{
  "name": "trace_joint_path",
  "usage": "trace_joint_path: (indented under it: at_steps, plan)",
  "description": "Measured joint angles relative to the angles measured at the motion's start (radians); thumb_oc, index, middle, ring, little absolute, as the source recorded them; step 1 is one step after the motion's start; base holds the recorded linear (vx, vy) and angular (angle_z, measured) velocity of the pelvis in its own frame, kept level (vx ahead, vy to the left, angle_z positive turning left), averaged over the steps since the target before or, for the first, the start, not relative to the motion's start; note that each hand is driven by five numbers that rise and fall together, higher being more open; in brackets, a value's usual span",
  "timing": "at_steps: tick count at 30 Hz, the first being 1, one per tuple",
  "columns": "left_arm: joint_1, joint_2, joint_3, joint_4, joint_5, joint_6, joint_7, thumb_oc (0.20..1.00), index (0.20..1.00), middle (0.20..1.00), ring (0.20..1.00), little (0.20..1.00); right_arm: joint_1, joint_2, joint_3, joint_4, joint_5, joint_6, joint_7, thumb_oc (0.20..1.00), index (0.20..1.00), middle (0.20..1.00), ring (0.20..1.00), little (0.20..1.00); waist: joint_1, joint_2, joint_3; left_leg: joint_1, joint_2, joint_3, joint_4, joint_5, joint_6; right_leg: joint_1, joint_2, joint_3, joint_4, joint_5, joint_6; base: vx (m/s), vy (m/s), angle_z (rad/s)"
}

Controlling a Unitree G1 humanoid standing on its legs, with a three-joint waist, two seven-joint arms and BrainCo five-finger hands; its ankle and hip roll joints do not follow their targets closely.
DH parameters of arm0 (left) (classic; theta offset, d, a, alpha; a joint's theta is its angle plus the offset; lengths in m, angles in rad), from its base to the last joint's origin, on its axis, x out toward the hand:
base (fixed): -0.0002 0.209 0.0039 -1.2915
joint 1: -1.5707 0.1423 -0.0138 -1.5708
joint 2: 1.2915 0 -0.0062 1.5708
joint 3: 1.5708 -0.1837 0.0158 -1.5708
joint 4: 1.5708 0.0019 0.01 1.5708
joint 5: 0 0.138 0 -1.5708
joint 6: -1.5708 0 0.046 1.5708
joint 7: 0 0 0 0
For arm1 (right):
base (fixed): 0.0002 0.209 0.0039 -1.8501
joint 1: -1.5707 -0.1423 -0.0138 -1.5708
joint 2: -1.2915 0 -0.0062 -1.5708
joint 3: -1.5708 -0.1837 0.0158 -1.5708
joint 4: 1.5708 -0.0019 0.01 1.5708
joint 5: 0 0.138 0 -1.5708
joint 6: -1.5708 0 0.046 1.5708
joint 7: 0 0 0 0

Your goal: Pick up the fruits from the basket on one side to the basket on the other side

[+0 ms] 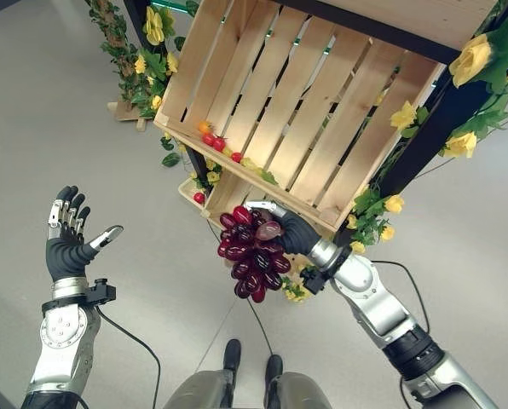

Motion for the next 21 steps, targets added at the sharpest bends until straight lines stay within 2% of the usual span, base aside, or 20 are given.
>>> trace_joint_path:
  at_steps: [4, 11, 18, 21]
  plan:
    - [0.001, 0.000, -0.001, 0.018, -0.001, 0.001, 0.000, 1.000, 1.000, 1.000, 1.000, 1.000, -0.004, 0.006, -0.053, 0.004, -0.002, 0.000, -0.078, 0.200, 0.200, 0.200, 0.200, 0.200, 0.001, 0.000, 0.000, -0.001, 0.000, 0.000, 0.001, 0.000, 0.000, 0.000, 0.000, 0.000, 0.000, 0.000, 0.000, 0.00, 0.000, 0.00]
    - [0.001, 0.000, -0.004, 0.020, -0.014, 0.003, -0.003, 1.000, 1.000, 1.000, 1.000, 1.000, -0.047, 0.013, -0.125, 0.071, -0.120, -0.001, -0.204, 0.200, 0.200, 0.200, 0.200, 0.200, 0.004, 0.004, -0.006, -0.001, 0.000, -0.001, 0.003, 0.000, 0.000, 0.001, 0.000, 0.000, 0.000, 0.000, 0.000, 0.03, 0.003, 0.00]
    - [0.001, 0.006, -0.040, 0.031, -0.042, 0.010, -0.008, 1.000, 1.000, 1.000, 1.000, 1.000, -0.249, 0.023, -0.134, 0.317, -0.169, -0.002, -0.349, 0.200, 0.200, 0.200, 0.200, 0.200, 0.003, 0.010, -0.044, -0.001, 0.000, 0.000, 0.007, 0.000, 0.001, 0.004, 0.001, 0.000, -0.005, 0.000, 0.000, 0.00, 0.000, -0.01]
    - [-0.002, 0.018, -0.073, 0.045, -0.074, 0.013, -0.010, 1.000, 1.000, 1.000, 1.000, 1.000, -0.402, 0.025, -0.125, 0.511, -0.165, 0.015, -0.442, 0.200, 0.200, 0.200, 0.200, 0.200, 0.003, 0.009, -0.049, -0.003, 0.000, 0.004, 0.014, 0.000, 0.002, 0.000, 0.001, 0.006, -0.003, -0.001, 0.001, -0.01, -0.004, -0.07]
